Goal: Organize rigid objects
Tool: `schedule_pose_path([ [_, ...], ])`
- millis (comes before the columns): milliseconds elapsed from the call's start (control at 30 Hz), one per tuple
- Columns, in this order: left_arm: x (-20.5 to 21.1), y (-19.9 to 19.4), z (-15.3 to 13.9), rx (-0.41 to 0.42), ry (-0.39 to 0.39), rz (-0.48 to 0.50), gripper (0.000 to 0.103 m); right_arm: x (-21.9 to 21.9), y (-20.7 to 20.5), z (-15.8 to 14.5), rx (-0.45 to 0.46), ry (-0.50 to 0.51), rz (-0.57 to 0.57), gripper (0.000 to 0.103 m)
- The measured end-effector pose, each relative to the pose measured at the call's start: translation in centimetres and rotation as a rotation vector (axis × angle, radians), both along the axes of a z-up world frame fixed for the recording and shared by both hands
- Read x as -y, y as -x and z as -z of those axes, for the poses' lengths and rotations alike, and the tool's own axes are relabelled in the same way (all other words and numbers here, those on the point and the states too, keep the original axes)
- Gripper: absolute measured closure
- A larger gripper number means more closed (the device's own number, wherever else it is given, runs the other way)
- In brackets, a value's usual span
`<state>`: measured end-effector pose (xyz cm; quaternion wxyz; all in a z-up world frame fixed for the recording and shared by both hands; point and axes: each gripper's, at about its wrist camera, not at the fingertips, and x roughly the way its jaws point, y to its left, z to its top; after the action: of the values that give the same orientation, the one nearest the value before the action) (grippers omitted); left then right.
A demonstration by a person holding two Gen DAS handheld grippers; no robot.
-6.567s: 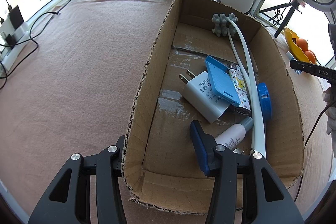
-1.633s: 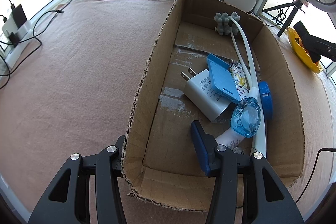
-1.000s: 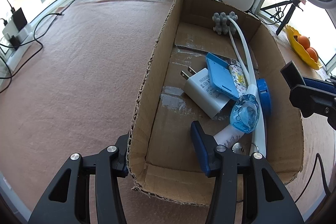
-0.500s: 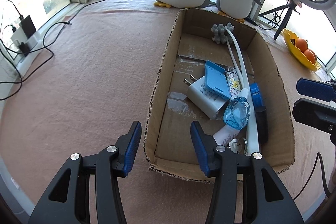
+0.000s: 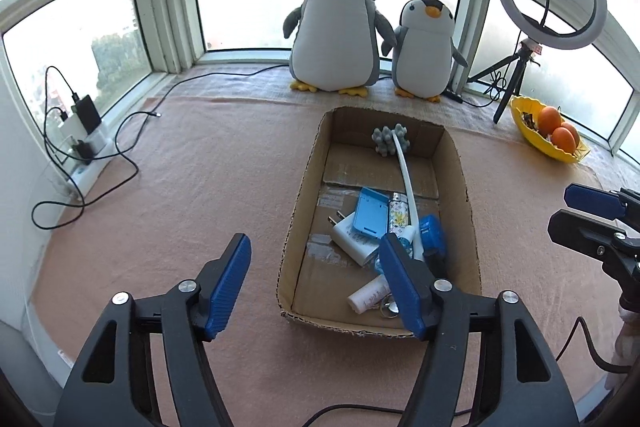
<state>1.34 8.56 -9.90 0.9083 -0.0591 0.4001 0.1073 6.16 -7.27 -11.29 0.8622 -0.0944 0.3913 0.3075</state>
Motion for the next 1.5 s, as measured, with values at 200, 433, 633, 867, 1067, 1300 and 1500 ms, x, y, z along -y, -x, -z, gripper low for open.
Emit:
schedule_pose_path([
  [200,1.6,1.0,-3.3,0.069,-0.047,0.025,0.030,2.6,1.2,-2.6,0.075,-0.049,0.094,0.036],
  [433,3.1,1.7,-5.1,0.101,-0.080,0.050,0.023,4.1,3.1,-3.5,0.142,-0.021,0.146,0.030],
  [633,4.0,1.9,-5.1,0.094,-0.065,0.074,0.023,4.7,3.6,-3.8,0.161,-0.022,0.166,0.028],
  [867,4.1,1.9,-4.9,0.085,-0.054,0.074,0.023,5.1,3.3,-3.6,0.147,-0.027,0.180,0.027],
  [1067,3.9,1.9,-4.8,0.079,-0.048,0.068,0.023,4.9,3.0,-3.2,0.132,-0.022,0.175,0.027],
  [1300,4.0,1.8,-4.8,0.078,-0.048,0.071,0.023,4.9,3.0,-3.1,0.129,-0.024,0.174,0.027],
  [1500,3.9,1.8,-4.7,0.076,-0.047,0.067,0.023,4.7,3.0,-3.0,0.126,-0.013,0.168,0.027],
])
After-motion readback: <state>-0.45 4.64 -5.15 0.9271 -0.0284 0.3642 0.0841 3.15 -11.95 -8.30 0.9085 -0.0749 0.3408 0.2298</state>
